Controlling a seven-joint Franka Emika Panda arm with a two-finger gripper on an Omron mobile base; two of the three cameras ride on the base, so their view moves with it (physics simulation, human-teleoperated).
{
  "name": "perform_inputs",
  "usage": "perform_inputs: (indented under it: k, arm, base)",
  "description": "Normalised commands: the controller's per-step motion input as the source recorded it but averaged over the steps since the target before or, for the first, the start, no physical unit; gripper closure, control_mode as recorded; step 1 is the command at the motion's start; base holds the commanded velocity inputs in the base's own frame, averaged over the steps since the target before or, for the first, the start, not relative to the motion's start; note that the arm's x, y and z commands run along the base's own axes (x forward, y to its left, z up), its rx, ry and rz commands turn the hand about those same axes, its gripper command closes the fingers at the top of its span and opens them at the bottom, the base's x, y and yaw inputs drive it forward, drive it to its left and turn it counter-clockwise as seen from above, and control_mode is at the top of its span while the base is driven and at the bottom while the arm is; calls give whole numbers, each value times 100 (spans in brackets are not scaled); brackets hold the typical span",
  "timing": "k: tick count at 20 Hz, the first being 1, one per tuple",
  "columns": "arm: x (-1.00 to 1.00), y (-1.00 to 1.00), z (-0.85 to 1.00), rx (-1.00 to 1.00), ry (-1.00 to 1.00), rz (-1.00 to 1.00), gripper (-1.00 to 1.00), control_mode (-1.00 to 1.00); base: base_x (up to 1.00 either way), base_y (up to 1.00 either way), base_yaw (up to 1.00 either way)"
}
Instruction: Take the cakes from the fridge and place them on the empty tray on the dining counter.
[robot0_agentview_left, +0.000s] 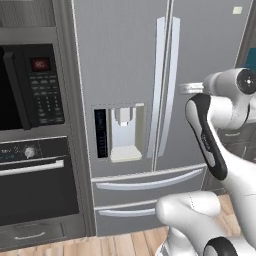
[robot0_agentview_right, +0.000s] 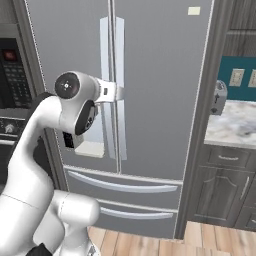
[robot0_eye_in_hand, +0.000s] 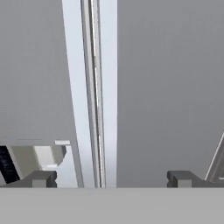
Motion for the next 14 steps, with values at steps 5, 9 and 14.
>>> perform_inputs:
  k: [5, 9, 14]
  arm:
    - [54, 0, -12, 0, 0, 0, -100, -100]
    - [56, 1, -13, 0, 0, 0, -100, -100]
    - [58, 0, -11, 0, -3, 0, -100, -100]
  base:
    - [0, 0, 0]
    - [0, 0, 0]
    - [0, 0, 0]
